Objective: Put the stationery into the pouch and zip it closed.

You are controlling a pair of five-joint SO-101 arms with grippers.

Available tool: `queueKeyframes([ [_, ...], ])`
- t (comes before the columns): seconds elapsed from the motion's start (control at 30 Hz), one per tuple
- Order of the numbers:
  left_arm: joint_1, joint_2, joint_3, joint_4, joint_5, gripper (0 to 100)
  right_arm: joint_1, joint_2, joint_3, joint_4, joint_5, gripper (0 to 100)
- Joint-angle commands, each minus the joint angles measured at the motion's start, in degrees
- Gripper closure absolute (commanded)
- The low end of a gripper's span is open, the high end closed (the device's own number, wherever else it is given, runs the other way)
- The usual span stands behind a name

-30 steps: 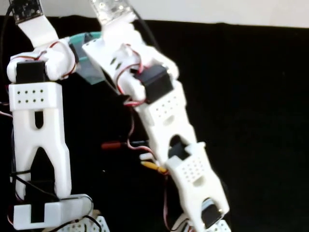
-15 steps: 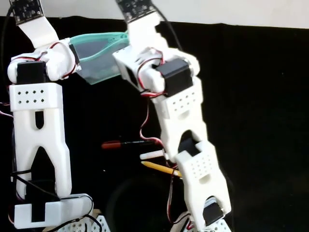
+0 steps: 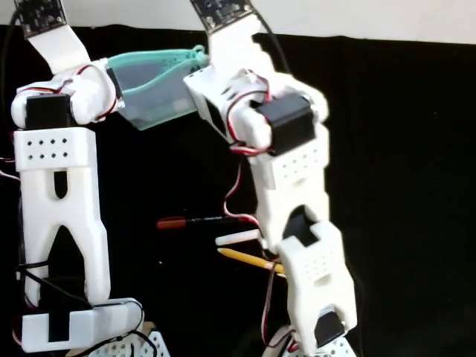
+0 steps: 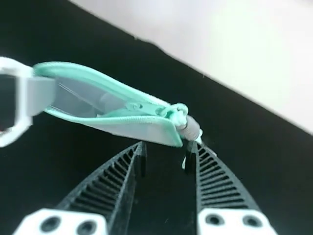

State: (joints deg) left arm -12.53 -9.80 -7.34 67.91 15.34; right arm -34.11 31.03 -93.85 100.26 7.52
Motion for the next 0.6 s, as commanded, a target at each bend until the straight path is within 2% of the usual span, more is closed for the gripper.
queueKeyframes([
  [0.0, -0.92, -0.22, -0.40, -1.32, 0.09, 99, 0.66, -7.43, 11.21, 0.92, 3.78, 85.4],
  [0.13, -0.92, -0.22, -0.40, -1.32, 0.09, 99, 0.48, -14.90, 30.99, 0.84, 8.09, 85.4],
  [0.3, -0.92, -0.22, -0.31, -1.32, 0.09, 99, 0.48, -22.90, 51.21, 0.66, 18.11, 85.4],
  [0.57, -0.92, -0.22, -0.31, -1.32, 0.09, 99, 0.40, -29.05, 70.37, 0.57, 29.27, 85.4],
])
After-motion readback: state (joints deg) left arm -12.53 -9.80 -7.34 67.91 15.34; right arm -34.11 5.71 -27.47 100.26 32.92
